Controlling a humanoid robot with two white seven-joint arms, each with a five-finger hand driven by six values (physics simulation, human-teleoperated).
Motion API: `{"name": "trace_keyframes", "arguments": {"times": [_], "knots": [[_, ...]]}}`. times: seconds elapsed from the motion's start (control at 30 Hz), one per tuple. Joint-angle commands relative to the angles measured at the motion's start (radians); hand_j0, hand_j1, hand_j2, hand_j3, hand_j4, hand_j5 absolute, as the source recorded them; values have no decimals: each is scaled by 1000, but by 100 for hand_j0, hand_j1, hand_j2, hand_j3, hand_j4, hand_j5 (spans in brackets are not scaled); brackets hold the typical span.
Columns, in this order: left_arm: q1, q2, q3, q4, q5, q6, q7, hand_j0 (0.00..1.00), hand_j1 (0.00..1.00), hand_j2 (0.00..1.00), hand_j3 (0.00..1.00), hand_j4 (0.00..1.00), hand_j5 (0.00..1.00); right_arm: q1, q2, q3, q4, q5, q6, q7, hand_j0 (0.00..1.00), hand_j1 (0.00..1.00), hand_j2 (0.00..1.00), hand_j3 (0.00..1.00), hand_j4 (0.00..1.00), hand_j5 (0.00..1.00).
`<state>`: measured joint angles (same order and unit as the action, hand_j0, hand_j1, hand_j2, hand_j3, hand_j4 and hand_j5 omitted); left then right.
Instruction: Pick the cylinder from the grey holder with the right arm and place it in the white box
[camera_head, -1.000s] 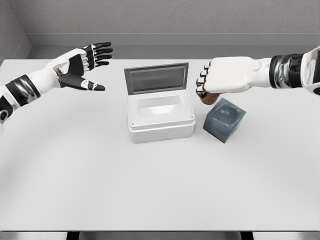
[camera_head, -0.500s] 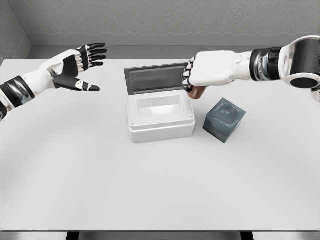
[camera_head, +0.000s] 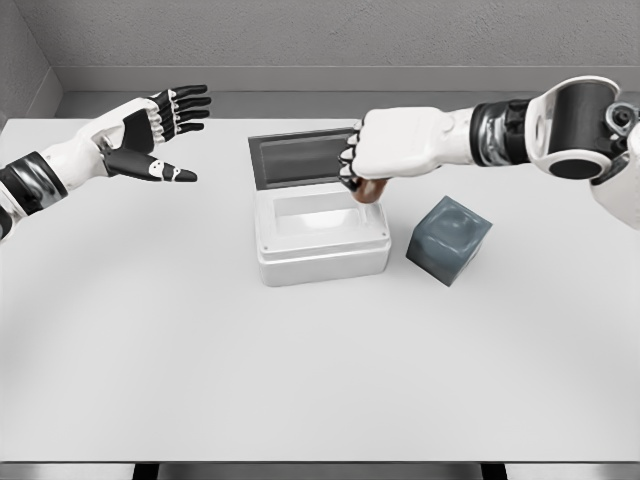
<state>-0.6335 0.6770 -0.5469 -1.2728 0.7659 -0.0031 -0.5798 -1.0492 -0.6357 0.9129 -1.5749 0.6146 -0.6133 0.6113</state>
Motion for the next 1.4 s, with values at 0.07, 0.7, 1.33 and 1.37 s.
{"name": "trace_keyframes", "arguments": {"times": [0.07,0.7,1.33,1.37], "knots": [[-2,0,1,0,6,0,0,100,100,100,100,100,100,0,19,12,-11,-1,2,0,50,50,50,50,50,50],[0,-10,1,0,6,0,0,100,100,100,100,100,100,-3,64,24,78,19,2,0,50,50,50,50,50,50],[0,-11,1,0,6,0,0,100,100,100,100,100,100,-2,48,12,15,17,2,0,98,98,98,98,98,98],[0,-14,-1,-2,6,0,0,100,100,100,100,100,100,2,24,11,-7,13,2,0,99,99,99,99,99,99]]}}
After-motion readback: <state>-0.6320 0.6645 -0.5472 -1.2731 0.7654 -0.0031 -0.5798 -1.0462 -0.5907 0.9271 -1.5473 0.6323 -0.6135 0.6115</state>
